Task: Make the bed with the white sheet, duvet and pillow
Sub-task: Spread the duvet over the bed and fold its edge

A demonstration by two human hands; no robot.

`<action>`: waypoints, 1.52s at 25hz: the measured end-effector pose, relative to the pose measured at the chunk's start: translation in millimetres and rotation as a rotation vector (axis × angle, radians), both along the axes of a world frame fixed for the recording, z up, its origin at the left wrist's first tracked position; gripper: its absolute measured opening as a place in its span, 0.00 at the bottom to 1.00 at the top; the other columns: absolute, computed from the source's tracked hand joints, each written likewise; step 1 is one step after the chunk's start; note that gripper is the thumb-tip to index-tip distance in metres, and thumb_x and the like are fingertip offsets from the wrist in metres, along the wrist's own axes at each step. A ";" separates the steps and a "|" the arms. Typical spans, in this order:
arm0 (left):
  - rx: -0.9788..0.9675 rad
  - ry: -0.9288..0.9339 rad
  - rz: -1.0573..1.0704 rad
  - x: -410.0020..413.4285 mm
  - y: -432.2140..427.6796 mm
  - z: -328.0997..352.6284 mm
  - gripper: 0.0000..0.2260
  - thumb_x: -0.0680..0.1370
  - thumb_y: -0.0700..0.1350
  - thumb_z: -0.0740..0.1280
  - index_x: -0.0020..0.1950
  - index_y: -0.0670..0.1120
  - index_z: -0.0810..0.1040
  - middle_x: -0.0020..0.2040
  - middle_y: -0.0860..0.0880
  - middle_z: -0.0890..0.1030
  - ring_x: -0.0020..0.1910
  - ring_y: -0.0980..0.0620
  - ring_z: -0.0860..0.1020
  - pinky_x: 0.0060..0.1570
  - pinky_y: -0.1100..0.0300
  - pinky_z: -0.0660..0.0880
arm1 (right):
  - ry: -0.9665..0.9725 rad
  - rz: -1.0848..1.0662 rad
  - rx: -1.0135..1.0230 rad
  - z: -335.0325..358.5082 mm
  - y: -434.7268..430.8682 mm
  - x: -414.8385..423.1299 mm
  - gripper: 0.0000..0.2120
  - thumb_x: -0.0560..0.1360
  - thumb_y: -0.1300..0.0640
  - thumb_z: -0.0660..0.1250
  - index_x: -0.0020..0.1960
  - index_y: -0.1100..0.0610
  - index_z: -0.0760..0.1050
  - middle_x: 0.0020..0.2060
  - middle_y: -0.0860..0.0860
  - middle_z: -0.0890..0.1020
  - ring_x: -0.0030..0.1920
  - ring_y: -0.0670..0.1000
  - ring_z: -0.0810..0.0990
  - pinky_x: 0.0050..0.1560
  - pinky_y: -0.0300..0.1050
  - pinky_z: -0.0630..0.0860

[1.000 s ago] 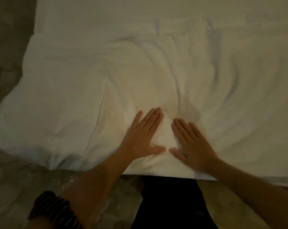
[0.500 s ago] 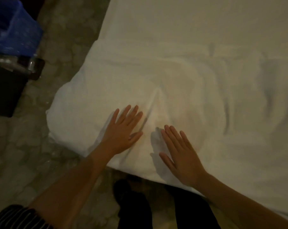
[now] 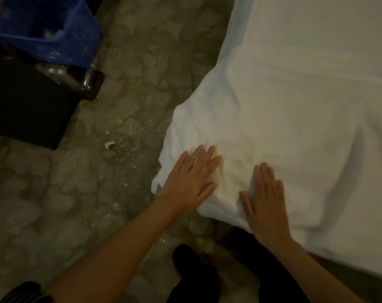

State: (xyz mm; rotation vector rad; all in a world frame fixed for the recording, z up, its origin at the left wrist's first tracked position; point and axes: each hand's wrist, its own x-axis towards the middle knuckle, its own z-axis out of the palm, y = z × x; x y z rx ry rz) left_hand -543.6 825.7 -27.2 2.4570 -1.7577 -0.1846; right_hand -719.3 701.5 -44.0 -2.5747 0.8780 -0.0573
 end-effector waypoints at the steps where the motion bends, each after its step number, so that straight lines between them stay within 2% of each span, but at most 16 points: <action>1: -0.007 0.027 -0.025 7.6 0.3 -0.4 0.26 0.80 0.58 0.51 0.77 0.49 0.55 0.77 0.46 0.57 0.76 0.46 0.54 0.73 0.49 0.48 | 0.025 -0.030 0.006 -0.1 6.6 8.7 0.33 0.80 0.41 0.44 0.76 0.61 0.53 0.76 0.56 0.54 0.76 0.54 0.51 0.74 0.51 0.48; 4: 0.012 0.056 -0.150 30.9 -32.8 -1.7 0.27 0.80 0.59 0.50 0.77 0.50 0.54 0.78 0.46 0.55 0.76 0.46 0.53 0.74 0.47 0.50 | 0.025 -0.042 -0.031 10.2 4.1 28.9 0.32 0.80 0.41 0.45 0.76 0.61 0.54 0.75 0.57 0.57 0.75 0.53 0.53 0.74 0.48 0.46; 8: 0.019 0.025 -0.271 84.5 -100.6 1.9 0.29 0.79 0.60 0.52 0.77 0.49 0.55 0.77 0.46 0.56 0.75 0.47 0.52 0.71 0.50 0.47 | 0.045 -0.154 -0.028 6.5 -57.4 61.5 0.32 0.80 0.42 0.45 0.76 0.61 0.54 0.75 0.56 0.57 0.75 0.54 0.54 0.74 0.47 0.43; 11: 0.083 0.049 -0.381 114.4 -135.8 -0.2 0.31 0.78 0.63 0.52 0.77 0.49 0.54 0.78 0.47 0.54 0.76 0.48 0.51 0.72 0.49 0.46 | 0.107 -0.199 -0.019 4.4 -77.7 74.3 0.34 0.80 0.40 0.41 0.74 0.63 0.61 0.73 0.59 0.63 0.74 0.57 0.60 0.72 0.51 0.49; 15: 0.185 0.119 -0.489 117.4 -149.5 -25.0 0.31 0.79 0.64 0.50 0.78 0.52 0.48 0.78 0.51 0.47 0.76 0.51 0.46 0.72 0.50 0.44 | 0.127 -0.243 -0.043 -2.9 -76.0 79.3 0.31 0.81 0.42 0.43 0.73 0.62 0.63 0.73 0.58 0.65 0.73 0.55 0.59 0.72 0.53 0.54; 21: 0.171 0.123 -0.569 119.7 -156.8 -53.2 0.30 0.80 0.63 0.42 0.79 0.49 0.46 0.77 0.47 0.53 0.76 0.45 0.52 0.71 0.44 0.49 | 0.178 -0.318 -0.101 -12.5 -72.2 86.3 0.29 0.81 0.44 0.46 0.74 0.60 0.62 0.74 0.55 0.63 0.74 0.53 0.58 0.73 0.53 0.54; 23: 0.166 0.169 -0.606 124.0 -150.6 -56.4 0.31 0.80 0.63 0.42 0.79 0.48 0.47 0.77 0.46 0.55 0.75 0.44 0.53 0.70 0.43 0.50 | 0.202 -0.400 -0.102 -12.2 -57.3 90.9 0.28 0.81 0.45 0.47 0.74 0.60 0.63 0.73 0.55 0.64 0.74 0.53 0.59 0.72 0.54 0.56; 25: 0.113 0.177 -0.729 139.6 -158.0 -54.0 0.31 0.80 0.64 0.45 0.78 0.47 0.54 0.76 0.44 0.59 0.75 0.44 0.56 0.70 0.43 0.51 | 0.219 -0.542 -0.137 -5.4 -45.5 102.9 0.27 0.82 0.45 0.44 0.73 0.61 0.63 0.72 0.56 0.65 0.73 0.54 0.60 0.72 0.54 0.55; 27: 0.051 0.166 -0.964 171.7 -165.3 -58.3 0.32 0.79 0.64 0.50 0.76 0.46 0.59 0.76 0.45 0.60 0.75 0.45 0.56 0.71 0.42 0.52 | 0.236 -0.707 -0.122 -2.4 -21.4 120.6 0.28 0.82 0.46 0.42 0.73 0.61 0.63 0.72 0.57 0.65 0.73 0.55 0.59 0.72 0.53 0.53; 30: 0.014 0.080 -1.248 222.7 -182.5 -59.5 0.35 0.74 0.67 0.54 0.76 0.47 0.60 0.76 0.48 0.60 0.75 0.47 0.57 0.68 0.38 0.53 | 0.297 -0.958 -0.083 6.5 21.9 161.6 0.30 0.82 0.44 0.40 0.73 0.62 0.62 0.72 0.59 0.65 0.73 0.56 0.59 0.71 0.54 0.52; 32: 0.051 -0.015 -1.344 239.2 -191.3 -57.8 0.40 0.71 0.69 0.55 0.76 0.48 0.58 0.77 0.49 0.59 0.75 0.47 0.56 0.67 0.36 0.54 | 0.338 -1.047 0.036 7.3 49.8 185.0 0.33 0.81 0.40 0.41 0.74 0.61 0.59 0.73 0.59 0.63 0.73 0.56 0.58 0.71 0.53 0.50; 34: 0.160 -0.104 -1.391 243.0 -194.9 -45.1 0.43 0.68 0.71 0.56 0.78 0.50 0.52 0.78 0.50 0.54 0.76 0.48 0.51 0.67 0.35 0.54 | 0.386 -1.119 0.057 3.5 71.7 201.9 0.37 0.78 0.34 0.40 0.76 0.60 0.54 0.75 0.58 0.58 0.74 0.57 0.55 0.71 0.53 0.47; 36: 0.292 -0.191 -1.438 238.2 -205.1 -34.7 0.45 0.70 0.71 0.59 0.78 0.53 0.41 0.79 0.52 0.43 0.77 0.49 0.42 0.70 0.35 0.49 | 0.444 -1.164 0.085 2.3 76.2 212.3 0.44 0.72 0.29 0.35 0.77 0.57 0.44 0.76 0.54 0.45 0.76 0.56 0.48 0.71 0.51 0.41; 38: 0.397 -0.259 -1.448 234.6 -204.6 -23.1 0.47 0.71 0.70 0.61 0.77 0.53 0.36 0.77 0.53 0.36 0.76 0.49 0.37 0.71 0.37 0.44 | 0.459 -1.209 0.141 -3.9 84.1 220.4 0.47 0.65 0.28 0.31 0.76 0.54 0.33 0.72 0.50 0.32 0.76 0.52 0.37 0.70 0.48 0.32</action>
